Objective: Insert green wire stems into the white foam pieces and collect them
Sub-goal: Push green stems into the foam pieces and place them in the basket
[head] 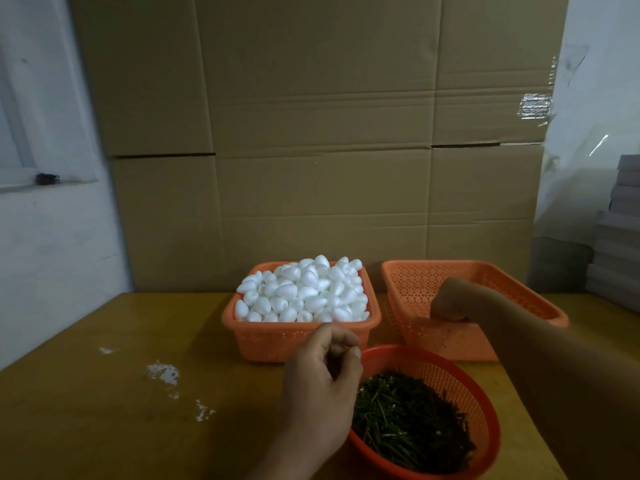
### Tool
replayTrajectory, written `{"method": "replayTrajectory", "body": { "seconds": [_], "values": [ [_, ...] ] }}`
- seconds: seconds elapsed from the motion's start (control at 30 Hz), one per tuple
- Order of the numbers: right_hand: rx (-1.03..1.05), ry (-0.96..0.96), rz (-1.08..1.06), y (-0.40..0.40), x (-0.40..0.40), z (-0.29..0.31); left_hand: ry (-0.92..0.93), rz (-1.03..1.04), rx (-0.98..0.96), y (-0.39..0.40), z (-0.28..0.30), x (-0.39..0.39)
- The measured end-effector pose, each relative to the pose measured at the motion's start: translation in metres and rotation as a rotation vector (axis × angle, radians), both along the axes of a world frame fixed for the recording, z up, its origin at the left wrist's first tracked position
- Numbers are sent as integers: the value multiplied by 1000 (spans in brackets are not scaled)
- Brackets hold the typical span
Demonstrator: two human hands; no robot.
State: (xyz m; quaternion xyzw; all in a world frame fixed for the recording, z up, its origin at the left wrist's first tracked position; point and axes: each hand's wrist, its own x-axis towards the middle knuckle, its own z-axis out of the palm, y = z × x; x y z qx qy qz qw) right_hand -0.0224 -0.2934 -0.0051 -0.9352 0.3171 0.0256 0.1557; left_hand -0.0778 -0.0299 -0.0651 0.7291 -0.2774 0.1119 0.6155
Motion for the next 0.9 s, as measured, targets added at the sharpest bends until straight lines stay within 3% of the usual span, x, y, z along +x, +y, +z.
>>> {"method": "replayTrajectory", "body": {
  "seconds": [0.1, 0.27, 0.43, 0.57, 0.7, 0.9],
  "values": [
    [-10, -118, -54, -9, 2, -3, -12, 6, 13, 0, -2, 2],
    [88, -473, -141, -9, -12, 1, -23, 9, 26, 1, -2, 3],
    [329, -770, -10, 17, -49, 9, -123, 83, 89, 1, -2, 0],
    [472, -829, 102, 50, -98, 13, -167, 152, 120, 1, 0, -1],
    [477, -935, 198, 76, -133, 1, -197, 238, 125, 5, 5, 5],
    [240, -1071, 341, 86, -139, -21, -186, 347, 171, 12, 15, 22]
  ]
}}
